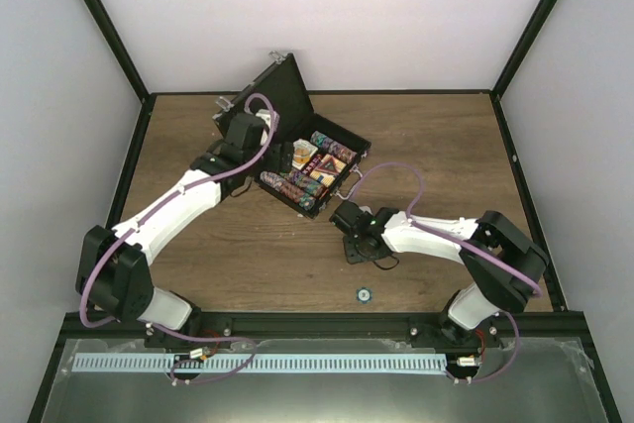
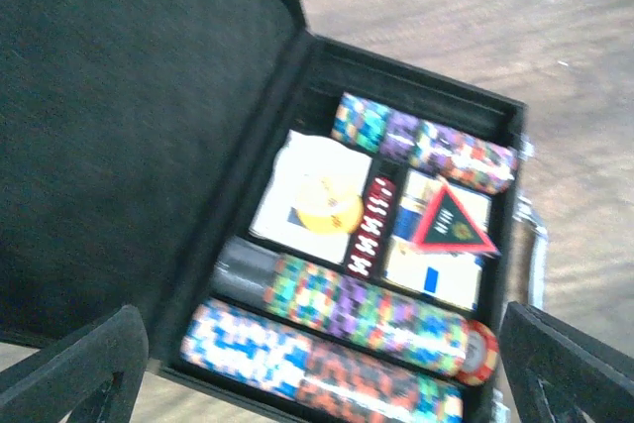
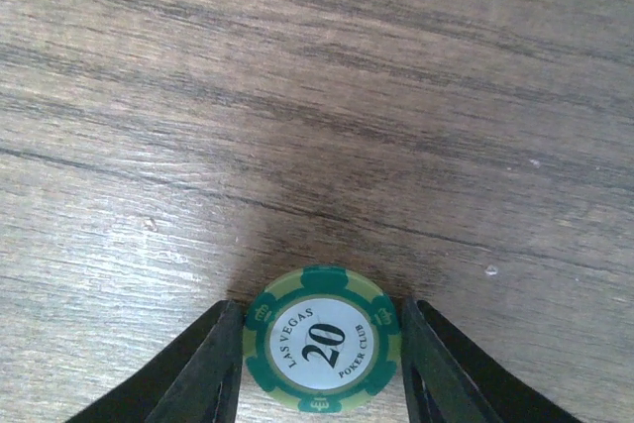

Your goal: Pack up texas hold em set

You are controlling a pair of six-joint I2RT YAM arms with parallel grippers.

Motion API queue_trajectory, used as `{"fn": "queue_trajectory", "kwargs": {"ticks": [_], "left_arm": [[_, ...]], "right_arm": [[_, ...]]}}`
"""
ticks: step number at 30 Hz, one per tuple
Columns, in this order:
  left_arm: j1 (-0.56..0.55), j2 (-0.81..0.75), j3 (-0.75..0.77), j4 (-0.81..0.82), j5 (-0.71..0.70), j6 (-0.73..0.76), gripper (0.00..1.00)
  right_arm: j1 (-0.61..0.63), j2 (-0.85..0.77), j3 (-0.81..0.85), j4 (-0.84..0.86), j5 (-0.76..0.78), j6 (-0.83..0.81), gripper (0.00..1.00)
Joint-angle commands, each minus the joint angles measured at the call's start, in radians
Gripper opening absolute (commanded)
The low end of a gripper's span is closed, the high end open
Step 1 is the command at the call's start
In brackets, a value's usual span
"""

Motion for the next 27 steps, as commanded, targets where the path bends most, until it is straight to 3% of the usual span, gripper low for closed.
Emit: {"fn": "queue_trajectory", "kwargs": {"ticks": [1,9,13,22,27], "left_arm": [[-0.010,-0.047,-0.117,0.092,0.230,-0.176,0.98],[-0.040,-0.094,-0.364,0.290,0.507,-0.381,0.94],[-0.045,-0.040,-0.400,0.336,0.615,-0.417,0.89],[-0.050,0.174,-0.417,0.539,0.900,-0.528,0.65],[-0.067,0.265,-0.376,0.572,0.984,-0.527,0.61]], "right_arm": [[0.009,-0.021,0.004,-0.026,0.009,-0.009,0.44],[0.011,-0.095,0.016,0.015,-0.023,-0.052,0.44],[0.010,-0.120,0.009,0.053,-0.040,-0.077,0.44],[0.012,-0.153,-0.020,0.152,-0.096,-0.122,0.44],[0.012,-0.157,-0.025,0.187,-0.118,-0.137,0.44]]}}
